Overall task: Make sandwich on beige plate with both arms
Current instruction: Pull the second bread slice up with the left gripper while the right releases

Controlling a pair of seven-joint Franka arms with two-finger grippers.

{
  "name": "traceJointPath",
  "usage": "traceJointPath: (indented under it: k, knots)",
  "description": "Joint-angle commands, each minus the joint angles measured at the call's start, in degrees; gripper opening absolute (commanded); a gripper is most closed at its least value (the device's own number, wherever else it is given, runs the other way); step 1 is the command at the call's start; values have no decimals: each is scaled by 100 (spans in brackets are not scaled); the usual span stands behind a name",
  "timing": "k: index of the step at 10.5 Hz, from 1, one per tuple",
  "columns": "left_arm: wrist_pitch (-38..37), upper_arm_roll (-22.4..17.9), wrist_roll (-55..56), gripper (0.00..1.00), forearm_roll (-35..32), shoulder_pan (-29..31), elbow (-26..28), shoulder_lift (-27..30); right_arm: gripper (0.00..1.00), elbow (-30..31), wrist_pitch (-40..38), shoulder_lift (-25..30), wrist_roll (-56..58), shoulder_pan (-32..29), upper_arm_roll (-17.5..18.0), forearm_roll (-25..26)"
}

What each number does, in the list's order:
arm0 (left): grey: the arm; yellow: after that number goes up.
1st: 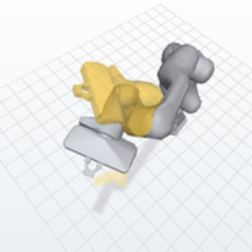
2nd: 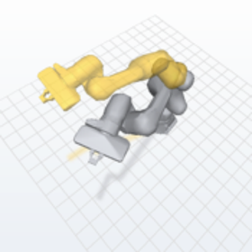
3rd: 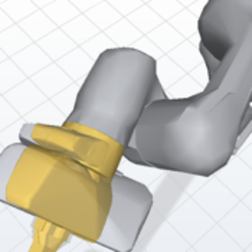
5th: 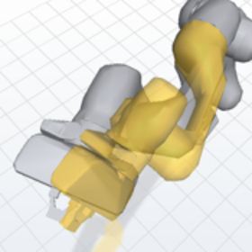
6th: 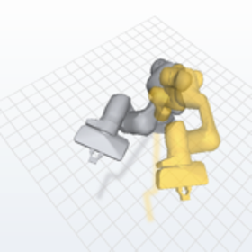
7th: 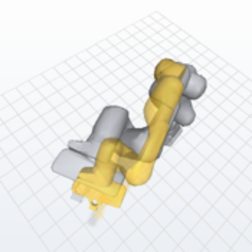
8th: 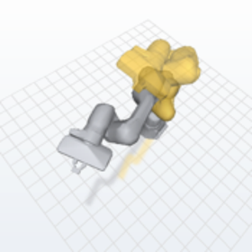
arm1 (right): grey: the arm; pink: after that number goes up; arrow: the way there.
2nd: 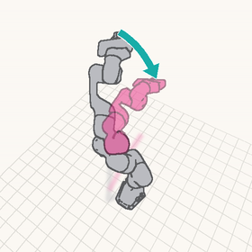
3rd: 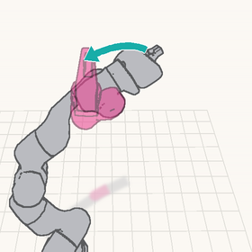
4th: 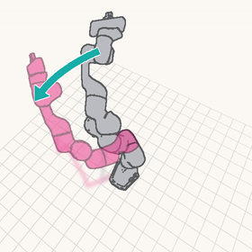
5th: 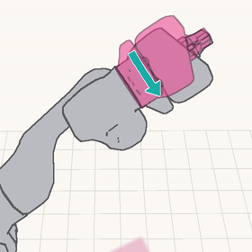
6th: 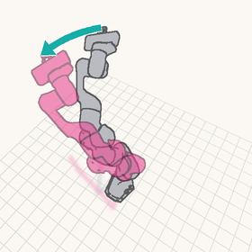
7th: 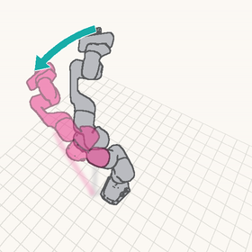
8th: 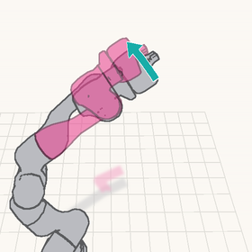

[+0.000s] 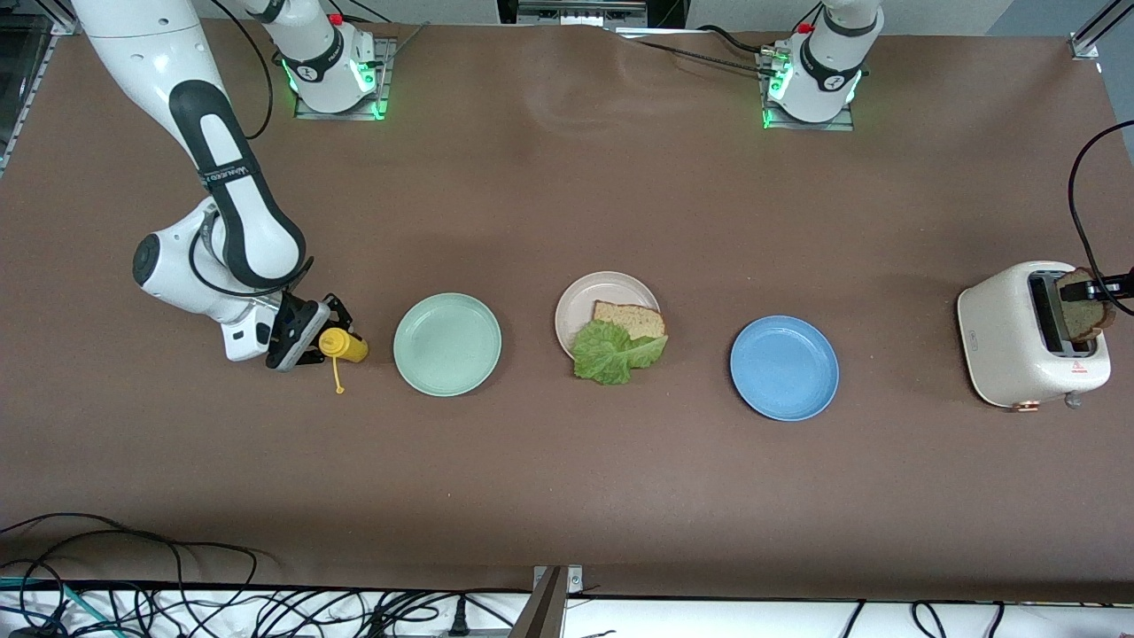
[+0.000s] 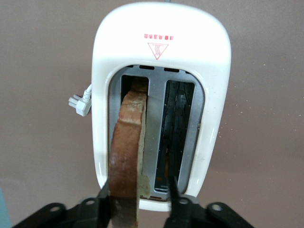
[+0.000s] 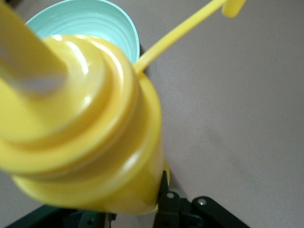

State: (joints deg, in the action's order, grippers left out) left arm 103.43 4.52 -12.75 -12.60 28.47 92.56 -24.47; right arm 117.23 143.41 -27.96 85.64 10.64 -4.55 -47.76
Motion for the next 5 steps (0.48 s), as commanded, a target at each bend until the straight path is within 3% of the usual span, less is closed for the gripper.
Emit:
traceJointPath:
  k: [1, 2, 3, 5]
  knots:
    - [-24, 58, -87, 0, -286, 44, -186, -111, 14, -86, 3, -86, 172, -123, 104, -207]
    - [-24, 58, -70, 0, -287, 44, -186, -102, 16, -86, 3, -95, 172, -123, 104, -216]
    - [-42, 58, -61, 0, -287, 44, -186, -84, 28, -95, 3, -95, 163, -123, 104, -208]
    - [-112, 76, -44, 0, -278, 36, -194, 73, 75, -139, -6, -87, 146, -123, 112, -234]
